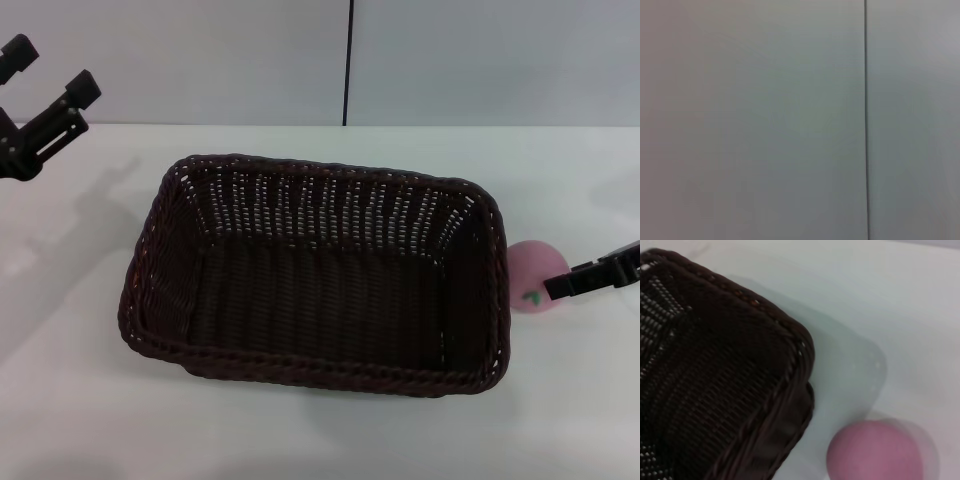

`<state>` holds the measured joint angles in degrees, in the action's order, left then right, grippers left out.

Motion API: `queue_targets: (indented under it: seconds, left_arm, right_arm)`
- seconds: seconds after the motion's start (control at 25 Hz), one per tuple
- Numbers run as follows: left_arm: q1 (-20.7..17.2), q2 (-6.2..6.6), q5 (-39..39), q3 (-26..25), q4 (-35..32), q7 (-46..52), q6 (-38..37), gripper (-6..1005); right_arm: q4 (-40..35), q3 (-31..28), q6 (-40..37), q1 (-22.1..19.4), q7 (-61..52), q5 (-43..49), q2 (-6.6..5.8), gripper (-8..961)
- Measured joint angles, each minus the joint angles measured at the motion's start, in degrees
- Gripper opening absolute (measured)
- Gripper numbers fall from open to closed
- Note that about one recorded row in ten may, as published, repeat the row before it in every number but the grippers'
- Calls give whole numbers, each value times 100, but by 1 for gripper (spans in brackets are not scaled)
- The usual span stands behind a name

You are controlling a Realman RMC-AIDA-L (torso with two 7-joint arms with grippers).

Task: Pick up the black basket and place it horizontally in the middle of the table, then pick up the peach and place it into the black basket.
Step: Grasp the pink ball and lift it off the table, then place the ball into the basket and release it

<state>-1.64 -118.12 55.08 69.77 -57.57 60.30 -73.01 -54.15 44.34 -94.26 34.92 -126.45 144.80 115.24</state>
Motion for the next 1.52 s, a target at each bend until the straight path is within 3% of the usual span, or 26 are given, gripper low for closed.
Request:
queue_targets:
  seconds: [0.24, 0.6, 0.64, 0.8, 0.92, 1.12, 1.28, 1.36, 1.44, 1.52]
  left_arm:
    - [-7, 0, -1, -41, 93, 16, -60, 801]
    - [-39, 0, -16, -53, 277, 15, -211, 801]
    - [-39, 0, -15, -52, 287, 15, -216, 801]
    - [-61, 0, -4, -52, 306, 15, -235, 801]
    - [-83, 2, -3, -55, 360, 8, -262, 801]
    - [-41, 9, 5, -108, 575, -46, -366, 801]
    - [-35, 9, 5, -109, 602, -57, -371, 801]
    - [-45, 9, 5, -110, 607, -58, -380, 801]
    - [-54, 4, 5, -107, 635, -74, -408, 801]
    - [-48, 4, 5, -105, 667, -84, -434, 801]
  right_arm:
    - [3, -35, 301, -84, -83, 8, 54, 616]
    - [-73, -42, 546, -194, -86, -16, 162, 237]
    - [-311, -107, 565, -278, -93, -25, 226, 189]
    - [-827, -317, 592, -465, -104, -152, 365, 118]
    - [-1354, -358, 501, -736, -166, -742, 373, 65]
    - [-2364, -341, 271, -1074, -259, -1636, 375, 24]
    - [-2823, -210, -96, -1029, -320, -2417, 373, 22]
    - [-2931, 53, -222, -971, -326, -2811, 367, 22]
    - [-2930, 847, -128, -877, -302, -3168, 368, 22]
    - [-2841, 1166, 0, -814, -286, -3204, 369, 22]
